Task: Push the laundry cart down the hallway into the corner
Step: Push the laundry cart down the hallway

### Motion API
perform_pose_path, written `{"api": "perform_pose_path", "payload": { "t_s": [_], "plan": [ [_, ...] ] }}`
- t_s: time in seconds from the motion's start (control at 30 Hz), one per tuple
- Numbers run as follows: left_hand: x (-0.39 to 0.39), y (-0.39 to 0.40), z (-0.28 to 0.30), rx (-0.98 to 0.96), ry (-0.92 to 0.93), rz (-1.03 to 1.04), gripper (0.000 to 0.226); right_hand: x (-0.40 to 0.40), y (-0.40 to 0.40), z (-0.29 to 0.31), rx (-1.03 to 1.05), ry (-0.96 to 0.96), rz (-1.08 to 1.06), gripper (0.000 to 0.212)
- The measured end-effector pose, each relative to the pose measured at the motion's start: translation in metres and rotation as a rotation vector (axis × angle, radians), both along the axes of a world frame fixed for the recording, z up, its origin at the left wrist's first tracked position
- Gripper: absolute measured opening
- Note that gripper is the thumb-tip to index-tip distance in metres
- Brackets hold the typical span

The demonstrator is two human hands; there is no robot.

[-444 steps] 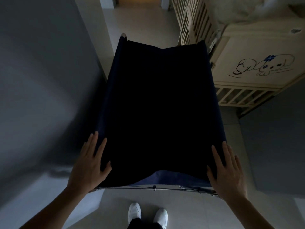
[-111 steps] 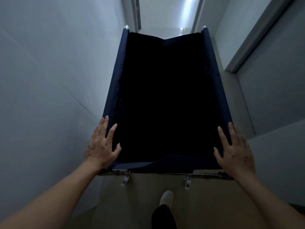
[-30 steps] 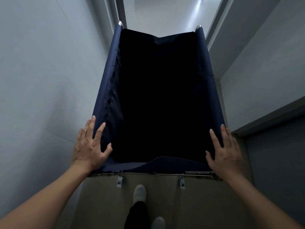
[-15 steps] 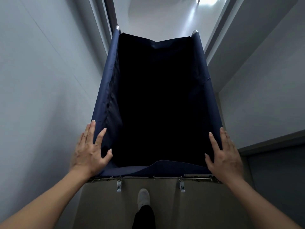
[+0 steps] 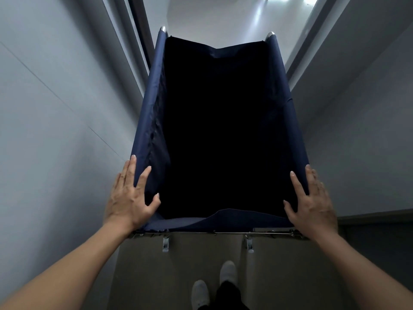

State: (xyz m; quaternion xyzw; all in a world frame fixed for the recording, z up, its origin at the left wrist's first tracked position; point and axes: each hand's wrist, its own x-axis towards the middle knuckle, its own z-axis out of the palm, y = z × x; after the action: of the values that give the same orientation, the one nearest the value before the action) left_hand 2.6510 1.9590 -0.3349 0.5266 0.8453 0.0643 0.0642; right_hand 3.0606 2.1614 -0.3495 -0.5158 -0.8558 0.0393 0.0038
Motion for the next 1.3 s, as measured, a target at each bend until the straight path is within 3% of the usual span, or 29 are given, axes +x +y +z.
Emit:
{"api": "perform_pose_path", "payload": {
  "t_s": [1.3],
  "plan": [
    [-0.125, 0.337, -0.006, 0.008, -0.013, 0.069, 0.086, -0.136, 0.353, -0.003, 0.046, 0.031, 0.036, 0.091]
  ]
}}
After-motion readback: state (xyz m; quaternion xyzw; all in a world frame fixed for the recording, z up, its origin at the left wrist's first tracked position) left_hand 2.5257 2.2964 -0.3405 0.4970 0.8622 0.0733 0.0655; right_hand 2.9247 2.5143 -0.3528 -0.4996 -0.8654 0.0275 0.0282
